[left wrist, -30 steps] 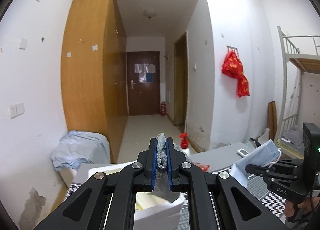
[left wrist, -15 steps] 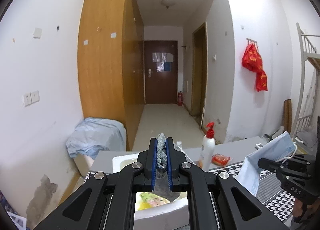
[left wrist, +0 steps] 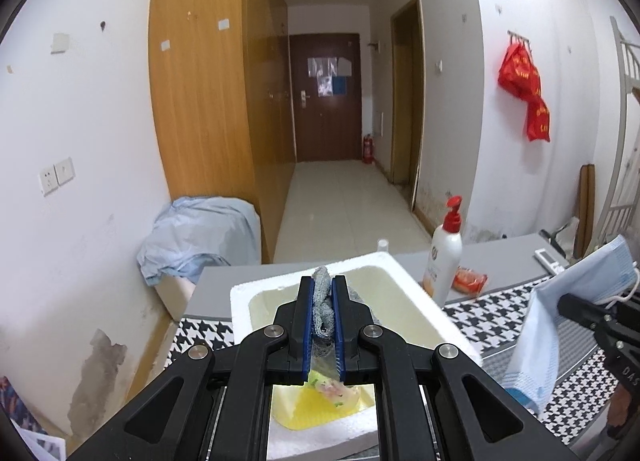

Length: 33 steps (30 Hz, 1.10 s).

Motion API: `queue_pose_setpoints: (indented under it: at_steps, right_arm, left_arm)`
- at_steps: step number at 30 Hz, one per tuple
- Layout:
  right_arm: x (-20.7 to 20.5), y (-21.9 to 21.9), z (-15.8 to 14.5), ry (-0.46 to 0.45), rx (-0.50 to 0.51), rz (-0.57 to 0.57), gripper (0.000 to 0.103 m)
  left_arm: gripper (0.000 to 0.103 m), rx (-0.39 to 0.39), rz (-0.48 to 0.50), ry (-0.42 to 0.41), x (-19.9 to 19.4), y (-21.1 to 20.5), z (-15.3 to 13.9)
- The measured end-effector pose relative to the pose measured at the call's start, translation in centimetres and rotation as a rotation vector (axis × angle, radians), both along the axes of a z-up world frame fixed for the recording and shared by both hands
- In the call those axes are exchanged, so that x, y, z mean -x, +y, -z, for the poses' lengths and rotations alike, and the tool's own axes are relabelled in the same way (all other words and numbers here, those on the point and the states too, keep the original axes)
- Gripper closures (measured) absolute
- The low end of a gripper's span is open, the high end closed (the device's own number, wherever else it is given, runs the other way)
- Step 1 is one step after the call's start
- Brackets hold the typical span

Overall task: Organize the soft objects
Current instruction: 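Open the left gripper over the foam box to drop the sock, then carry the blue mask over the foam box and open the right gripper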

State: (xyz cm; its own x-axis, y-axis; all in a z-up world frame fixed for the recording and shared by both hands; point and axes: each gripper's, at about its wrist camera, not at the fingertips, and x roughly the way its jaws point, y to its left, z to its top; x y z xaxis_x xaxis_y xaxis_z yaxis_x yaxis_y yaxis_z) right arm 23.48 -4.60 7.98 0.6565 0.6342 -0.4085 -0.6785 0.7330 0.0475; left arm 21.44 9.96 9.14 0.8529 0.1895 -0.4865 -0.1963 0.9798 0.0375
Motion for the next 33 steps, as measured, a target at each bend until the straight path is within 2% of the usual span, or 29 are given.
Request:
queue_pose_setpoints:
  at_steps: [7,10,11,12,14,17,18,22,27,33]
  right_arm:
    - [-0.3,0.3,0.1,0.009,0.012,0.011,0.096]
    - [-0.5,0.3,0.2,0.013,0.014,0.019,0.096]
    - [-0.5,0.4,0.2,0.013,0.015,0.021,0.096]
    - [-0.5,0.5,0.2,0.012,0.019,0.025,0.096]
    - [-0.5,0.6,0.4,0.015,0.02,0.025,0.096]
    - [-0.6,1.0,0.3,0.014,0.031,0.03,0.096]
    - [-0.6,1.2,0.3,0.014,0.031,0.031,0.096]
    - [-0.6,1.8,0.1,0.011,0.036,0.034,0.096]
    - [-0.6,2.5,-0.1,0.005,0.045,0.037,0.096]
    - [-0.4,4.0,-0.4,-0.004,0.066,0.026,0.096]
  left_arm:
    - [0.094,0.038,0.005,0.073,-1.8,1.0,1.6]
    - [0.086,0.041,0.005,0.102,-2.2,1.3,2.3]
    - [0.069,0.049,0.004,0.108,-2.3,1.5,2.5]
    - [0.043,0.052,-0.008,0.112,-2.2,1.6,2.6]
    - [0.017,0.05,-0.024,0.101,-1.8,1.8,2.7]
    - [0.009,0.036,-0.031,0.065,-1.0,2.0,2.4]
    - [0.002,0.038,-0.034,0.049,-0.6,2.2,2.3]
    - [0.001,0.055,-0.028,-0.011,1.3,2.8,1.9]
    - [0.001,0.022,-0.061,-0.077,3.8,3.2,1.2]
    - [0.001,0.006,-0.068,-0.097,5.8,4.0,1.7]
